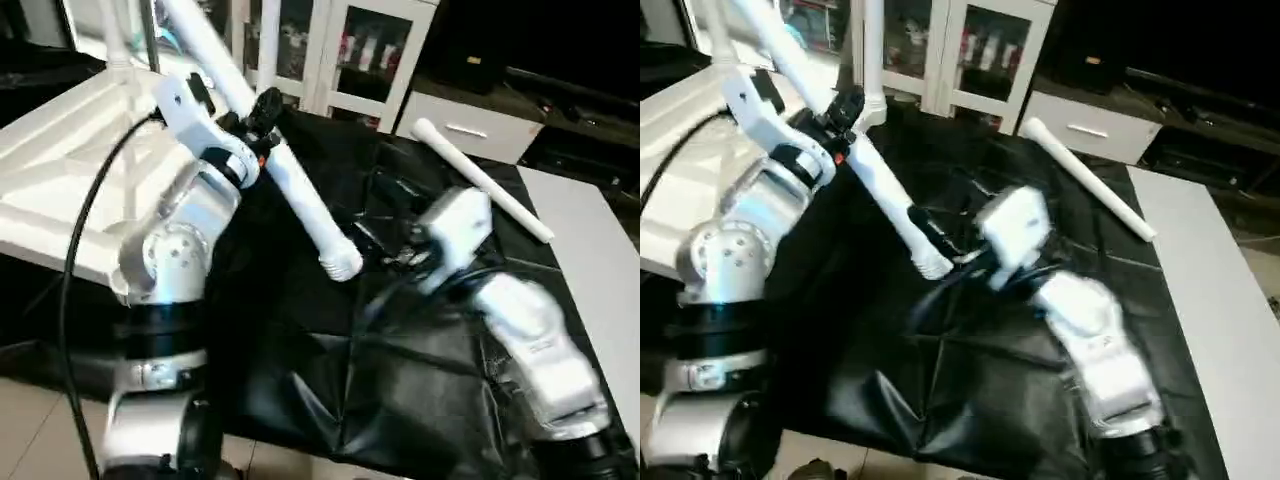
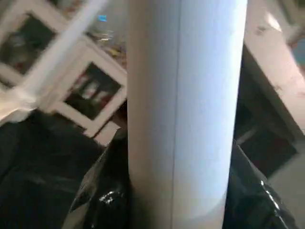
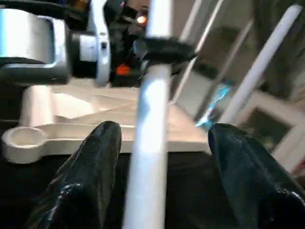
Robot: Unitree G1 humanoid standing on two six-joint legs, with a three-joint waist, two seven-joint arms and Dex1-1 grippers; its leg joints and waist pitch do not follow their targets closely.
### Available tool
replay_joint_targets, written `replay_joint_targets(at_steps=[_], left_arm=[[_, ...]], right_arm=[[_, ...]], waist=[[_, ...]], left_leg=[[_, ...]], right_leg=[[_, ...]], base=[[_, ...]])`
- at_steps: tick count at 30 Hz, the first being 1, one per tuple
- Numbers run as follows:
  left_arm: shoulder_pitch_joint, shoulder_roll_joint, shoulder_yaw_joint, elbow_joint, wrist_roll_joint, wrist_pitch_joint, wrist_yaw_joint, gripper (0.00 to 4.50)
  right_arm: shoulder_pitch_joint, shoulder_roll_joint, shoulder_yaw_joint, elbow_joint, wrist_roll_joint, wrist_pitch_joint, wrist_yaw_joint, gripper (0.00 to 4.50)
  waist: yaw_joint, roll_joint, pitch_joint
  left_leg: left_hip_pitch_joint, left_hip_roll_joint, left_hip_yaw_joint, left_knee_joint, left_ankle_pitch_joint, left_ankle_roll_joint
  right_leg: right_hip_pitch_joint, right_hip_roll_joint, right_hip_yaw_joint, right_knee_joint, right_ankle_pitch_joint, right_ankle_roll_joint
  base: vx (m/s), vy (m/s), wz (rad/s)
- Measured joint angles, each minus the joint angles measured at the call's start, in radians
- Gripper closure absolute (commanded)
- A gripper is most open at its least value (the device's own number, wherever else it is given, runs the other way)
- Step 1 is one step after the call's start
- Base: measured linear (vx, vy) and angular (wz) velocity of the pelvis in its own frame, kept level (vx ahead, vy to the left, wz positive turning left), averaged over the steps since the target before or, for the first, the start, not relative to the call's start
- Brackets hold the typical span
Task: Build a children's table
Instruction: Pick table leg
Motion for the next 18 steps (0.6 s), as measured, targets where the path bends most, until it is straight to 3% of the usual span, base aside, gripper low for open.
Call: replay_joint_targets(at_steps=[2, 4, 7, 10, 13, 18], left_arm=[[-0.028, 0.031, -0.014, 0.007, -0.024, 0.049, -0.066, 2.8], [-0.058, 0.063, -0.036, 0.008, -0.056, 0.105, -0.134, 2.8], [-0.083, 0.107, -0.059, 0.007, -0.084, 0.165, -0.222, 2.8], [-0.103, 0.157, -0.136, -0.008, -0.102, 0.242, -0.337, 2.8], [-0.118, 0.163, -0.191, -0.026, -0.105, 0.264, -0.405, 2.8], [-0.156, 0.175, -0.199, -0.025, -0.107, 0.286, -0.451, 2.8]], right_arm=[[-0.075, -0.093, -0.024, 0.029, 0.083, 0.141, 0.093, 0.91], [-0.144, -0.199, -0.071, 0.096, 0.112, 0.269, 0.174, 0.82], [-0.19, -0.253, -0.092, 0.161, 0.167, 0.365, 0.269, 0.54], [-0.245, -0.287, -0.091, 0.236, 0.273, 0.506, 0.385, 0.3], [-0.29, -0.309, -0.07, 0.275, 0.297, 0.568, 0.45, 0.3], [-0.337, -0.276, -0.055, 0.283, 0.343, 0.66, 0.496, 0.3]], waist=[[-0.002, 0.003, 0.002], [0.001, 0.005, 0.003], [0.0, 0.007, 0.005], [-0.001, 0.01, 0.007], [0.002, 0.01, 0.008], [0.003, 0.01, 0.008]], left_leg=[[0.0, 0.0, 0.0, 0.002, 0.0, 0.0], [0.001, 0.0, 0.0, 0.002, 0.0, 0.0], [0.001, 0.0, 0.0, 0.002, 0.0, 0.0], [-0.001, 0.0, 0.0, 0.002, 0.001, 0.001], [-0.001, 0.0, 0.0, 0.002, 0.002, 0.001], [-0.002, 0.001, 0.001, 0.002, 0.002, 0.001]], right_leg=[[0.0, 0.0, 0.0, 0.002, 0.001, 0.0], [0.0, 0.0, 0.0, 0.002, 0.001, 0.001], [-0.001, 0.0, 0.0, 0.002, -0.001, 0.003], [-0.002, 0.0, 0.0, 0.002, 0.001, 0.0], [-0.002, 0.0, 0.0, 0.002, 0.001, -0.002], [-0.003, 0.0, 0.0, 0.002, 0.001, -0.002]], base=[[0.0, 0.0, 0.0], [0.0, 0.0, 0.0], [0.0, 0.0, 0.0], [0.0, 0.0, 0.0], [0.0, 0.0, 0.0], [0.0, 0.0, 0.0]])
